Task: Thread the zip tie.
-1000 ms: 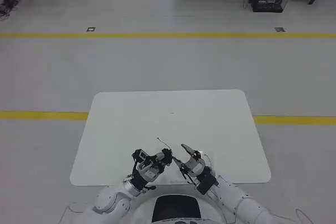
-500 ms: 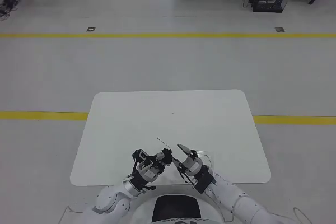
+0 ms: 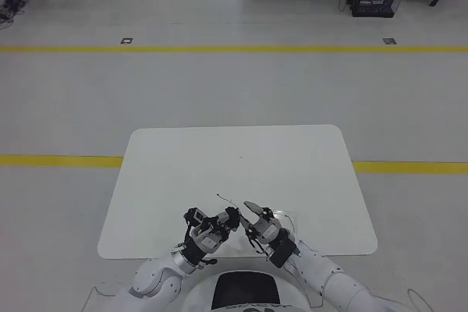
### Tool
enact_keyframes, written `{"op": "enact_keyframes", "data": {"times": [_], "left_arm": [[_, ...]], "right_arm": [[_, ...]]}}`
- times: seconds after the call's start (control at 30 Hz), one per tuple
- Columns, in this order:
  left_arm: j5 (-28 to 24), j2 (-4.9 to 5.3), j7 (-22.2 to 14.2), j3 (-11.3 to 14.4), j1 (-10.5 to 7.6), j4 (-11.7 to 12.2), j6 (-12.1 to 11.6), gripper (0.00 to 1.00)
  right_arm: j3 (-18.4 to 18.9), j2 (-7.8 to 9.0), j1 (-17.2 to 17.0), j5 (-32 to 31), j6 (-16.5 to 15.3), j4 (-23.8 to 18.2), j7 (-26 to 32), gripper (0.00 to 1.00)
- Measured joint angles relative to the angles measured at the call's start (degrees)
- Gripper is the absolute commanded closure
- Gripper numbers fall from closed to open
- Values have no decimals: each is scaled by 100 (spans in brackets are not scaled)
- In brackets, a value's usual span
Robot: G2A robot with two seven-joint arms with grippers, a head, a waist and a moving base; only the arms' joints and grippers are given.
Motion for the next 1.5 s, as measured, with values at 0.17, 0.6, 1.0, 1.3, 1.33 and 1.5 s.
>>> {"op": "enact_keyframes", "data": {"times": [0.17, 0.6, 1.0, 1.3, 1.33, 1.5], "left_arm": [[0, 0, 0, 0, 0, 0, 0, 100], [0, 0, 0, 0, 0, 0, 0, 100], [0, 0, 0, 0, 0, 0, 0, 100], [0, 0, 0, 0, 0, 0, 0, 100], [0, 0, 0, 0, 0, 0, 0, 100], [0, 0, 0, 0, 0, 0, 0, 100]], "right_arm": [[29, -19, 13, -53, -27, 2, 0, 81], [1, -60, 82, -138, -3, 80, 0, 100], [70, -12, -7, -138, 32, 102, 0, 100], [62, 8, -48, -138, 21, 102, 0, 100], [64, 10, -54, -138, 21, 101, 0, 100], [90, 22, -99, -138, 27, 106, 0, 100]]}}
